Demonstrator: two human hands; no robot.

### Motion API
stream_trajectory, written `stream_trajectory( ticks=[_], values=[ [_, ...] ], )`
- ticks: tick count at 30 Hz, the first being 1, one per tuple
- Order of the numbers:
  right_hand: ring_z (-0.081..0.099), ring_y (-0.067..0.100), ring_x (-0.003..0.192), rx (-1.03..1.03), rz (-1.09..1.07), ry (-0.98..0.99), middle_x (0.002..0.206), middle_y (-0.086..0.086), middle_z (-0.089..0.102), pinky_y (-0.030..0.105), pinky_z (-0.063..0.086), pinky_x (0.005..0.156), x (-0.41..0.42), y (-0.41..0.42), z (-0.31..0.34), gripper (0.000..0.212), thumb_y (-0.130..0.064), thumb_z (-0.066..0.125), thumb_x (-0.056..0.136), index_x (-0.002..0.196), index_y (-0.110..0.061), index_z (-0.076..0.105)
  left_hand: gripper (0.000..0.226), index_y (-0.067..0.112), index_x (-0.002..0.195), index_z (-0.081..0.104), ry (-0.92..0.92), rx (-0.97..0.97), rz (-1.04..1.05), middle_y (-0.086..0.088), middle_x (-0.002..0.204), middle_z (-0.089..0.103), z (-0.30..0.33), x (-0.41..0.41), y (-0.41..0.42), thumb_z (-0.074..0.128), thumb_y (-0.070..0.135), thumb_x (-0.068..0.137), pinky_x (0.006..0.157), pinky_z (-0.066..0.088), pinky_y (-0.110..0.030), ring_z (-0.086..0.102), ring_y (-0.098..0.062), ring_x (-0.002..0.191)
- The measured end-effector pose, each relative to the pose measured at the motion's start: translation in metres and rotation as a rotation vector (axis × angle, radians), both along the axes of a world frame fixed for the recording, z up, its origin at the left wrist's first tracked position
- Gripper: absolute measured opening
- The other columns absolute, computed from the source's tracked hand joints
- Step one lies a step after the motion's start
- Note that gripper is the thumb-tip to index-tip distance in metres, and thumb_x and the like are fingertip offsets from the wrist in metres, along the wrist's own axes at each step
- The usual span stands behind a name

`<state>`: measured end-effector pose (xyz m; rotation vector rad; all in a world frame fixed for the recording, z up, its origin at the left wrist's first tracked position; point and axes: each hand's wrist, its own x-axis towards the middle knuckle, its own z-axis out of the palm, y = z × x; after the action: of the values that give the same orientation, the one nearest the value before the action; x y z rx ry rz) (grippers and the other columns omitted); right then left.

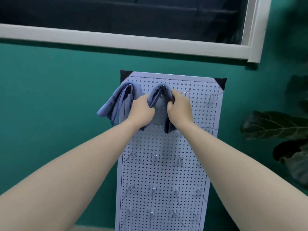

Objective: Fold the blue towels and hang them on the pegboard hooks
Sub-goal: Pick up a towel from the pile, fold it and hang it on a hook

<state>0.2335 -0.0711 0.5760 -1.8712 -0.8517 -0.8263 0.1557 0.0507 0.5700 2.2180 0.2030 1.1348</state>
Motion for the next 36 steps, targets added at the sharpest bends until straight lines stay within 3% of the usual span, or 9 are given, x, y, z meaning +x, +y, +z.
stream_trajectory(
  ticks=[4,7,11,17,20,24,28,32,36],
  values=[
    [0.053,0.030,0.072,0.001,0.001,-0.006,0.080,0.006,0.059,0.045,0.049,0.064,-0.004,0.000,-0.014,0.024,0.001,0.041,0.091,0.101,-0.016,0.056,0.016,0.009,0.101,0.053,0.060,-0.014,-0.056,-0.011,0.088,0.063,-0.011,-0.008,-0.001,0.042,0.004,0.089,0.044,0.045,-0.030,0.057,-0.030,0.071],
    [0.046,0.026,0.062,0.009,0.002,0.039,0.071,0.004,0.053,0.040,0.044,0.058,-0.011,0.000,-0.023,0.023,0.002,0.042,0.090,0.095,-0.018,0.051,0.021,0.016,0.104,0.055,0.103,-0.046,-0.097,-0.009,0.092,0.066,-0.019,-0.012,-0.006,0.043,0.005,0.091,0.052,0.052,-0.031,0.061,-0.027,0.075],
    [0.045,0.027,0.063,-0.043,-0.021,0.135,0.078,0.011,0.055,0.040,0.044,0.056,-0.024,-0.004,-0.031,0.016,0.000,0.044,0.093,0.091,-0.015,0.046,0.019,0.025,0.084,0.049,0.139,-0.068,-0.087,-0.007,0.092,0.066,-0.032,-0.016,-0.005,0.046,0.010,0.095,0.062,0.046,-0.031,0.058,-0.025,0.077],
    [0.045,0.025,0.063,-0.151,-0.045,0.212,0.082,0.011,0.056,0.037,0.042,0.055,-0.048,-0.022,-0.053,0.010,-0.002,0.043,0.096,0.099,-0.009,0.050,0.021,0.022,0.083,0.051,0.140,-0.082,-0.031,0.000,0.085,0.057,-0.056,-0.041,-0.004,0.045,0.012,0.101,0.058,0.037,-0.031,0.049,-0.023,0.076],
    [0.049,0.028,0.066,-0.165,-0.039,0.224,0.089,0.015,0.062,0.039,0.045,0.056,-0.063,-0.035,-0.070,0.014,-0.002,0.045,0.098,0.106,-0.012,0.052,0.032,0.015,0.126,0.060,0.156,-0.109,-0.043,-0.005,0.118,0.065,-0.075,-0.053,-0.005,0.039,0.010,0.104,0.064,0.047,-0.027,0.060,-0.025,0.095],
    [0.066,0.032,0.110,-0.102,0.040,0.322,0.129,0.016,0.064,0.039,0.056,0.087,-0.096,-0.062,-0.098,0.039,-0.007,0.050,0.103,0.141,-0.015,0.051,0.048,0.012,0.154,0.040,0.144,-0.185,-0.037,-0.006,0.149,0.052,-0.109,-0.077,-0.014,0.039,0.008,0.107,0.065,0.042,-0.004,0.055,-0.015,0.114],
    [0.058,0.014,0.127,-0.001,0.129,0.465,0.141,0.003,0.060,0.025,0.045,0.105,-0.123,-0.087,-0.152,0.048,-0.011,0.056,0.102,0.149,-0.012,0.049,0.048,0.010,0.153,0.042,0.152,-0.223,-0.061,-0.008,0.151,0.051,-0.167,-0.107,-0.030,0.041,0.005,0.105,0.100,0.039,-0.011,0.050,-0.018,0.136],
    [0.064,0.010,0.111,0.005,0.143,0.645,0.123,-0.001,0.067,0.025,0.052,0.098,-0.138,-0.106,-0.236,0.032,-0.014,0.060,0.101,0.133,-0.011,0.062,0.049,0.010,0.153,0.043,0.310,-0.222,-0.068,-0.008,0.153,0.050,-0.251,-0.134,-0.038,0.047,0.008,0.104,0.114,0.036,-0.027,0.048,-0.020,0.141],
    [0.062,0.014,0.092,-0.182,0.082,0.916,0.113,0.004,0.069,0.015,0.045,0.066,-0.148,-0.117,-0.332,0.025,-0.016,0.059,0.101,0.125,-0.012,0.066,0.048,0.006,0.149,0.050,0.502,-0.283,-0.057,-0.011,0.150,0.055,-0.331,-0.146,-0.044,0.051,0.004,0.101,0.112,0.037,-0.029,0.052,-0.025,0.137]
  ],
)
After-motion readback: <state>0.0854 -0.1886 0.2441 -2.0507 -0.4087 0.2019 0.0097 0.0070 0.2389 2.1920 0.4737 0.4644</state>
